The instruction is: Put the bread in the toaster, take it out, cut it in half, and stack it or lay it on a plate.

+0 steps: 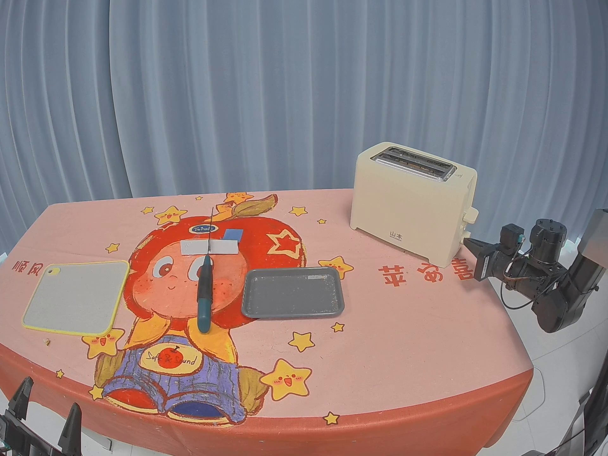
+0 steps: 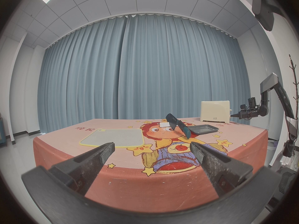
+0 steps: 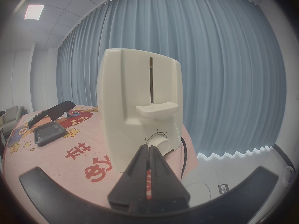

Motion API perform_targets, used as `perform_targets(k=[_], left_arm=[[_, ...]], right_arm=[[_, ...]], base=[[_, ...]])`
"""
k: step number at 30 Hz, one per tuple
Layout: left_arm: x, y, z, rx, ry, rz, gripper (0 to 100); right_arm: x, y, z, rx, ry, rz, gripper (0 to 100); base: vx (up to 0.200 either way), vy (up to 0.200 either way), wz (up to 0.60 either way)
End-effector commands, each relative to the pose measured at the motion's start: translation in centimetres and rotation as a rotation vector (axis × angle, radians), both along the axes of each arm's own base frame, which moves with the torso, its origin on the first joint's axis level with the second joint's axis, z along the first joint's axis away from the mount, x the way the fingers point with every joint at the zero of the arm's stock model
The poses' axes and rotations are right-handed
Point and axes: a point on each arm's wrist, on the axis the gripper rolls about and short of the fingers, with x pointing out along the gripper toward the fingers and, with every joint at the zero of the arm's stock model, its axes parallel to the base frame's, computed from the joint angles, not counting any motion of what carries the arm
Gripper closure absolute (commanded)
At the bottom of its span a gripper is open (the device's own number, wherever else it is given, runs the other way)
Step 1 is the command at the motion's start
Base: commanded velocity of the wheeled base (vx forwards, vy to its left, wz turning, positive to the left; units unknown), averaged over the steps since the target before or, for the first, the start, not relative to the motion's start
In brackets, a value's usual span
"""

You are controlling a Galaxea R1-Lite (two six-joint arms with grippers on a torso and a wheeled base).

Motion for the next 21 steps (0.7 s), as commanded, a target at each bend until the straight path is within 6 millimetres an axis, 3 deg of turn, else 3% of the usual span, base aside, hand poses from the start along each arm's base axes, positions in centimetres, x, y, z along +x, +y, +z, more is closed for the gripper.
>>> perform_targets(k=[1, 21], left_arm=[[0.09, 0.0, -0.5, 0.001, 0.012, 0.001, 0], [0.09, 0.0, -0.5, -0.001, 0.012, 0.001, 0]], right_arm=[[0.07, -0.02, -0.4, -0.001, 0.01, 0.0, 100], [-0.02, -0.24, -1.21, -0.004, 0.041, -0.009, 100]], base=[[0.0, 0.0, 0.0], [0.0, 0.0, 0.0]])
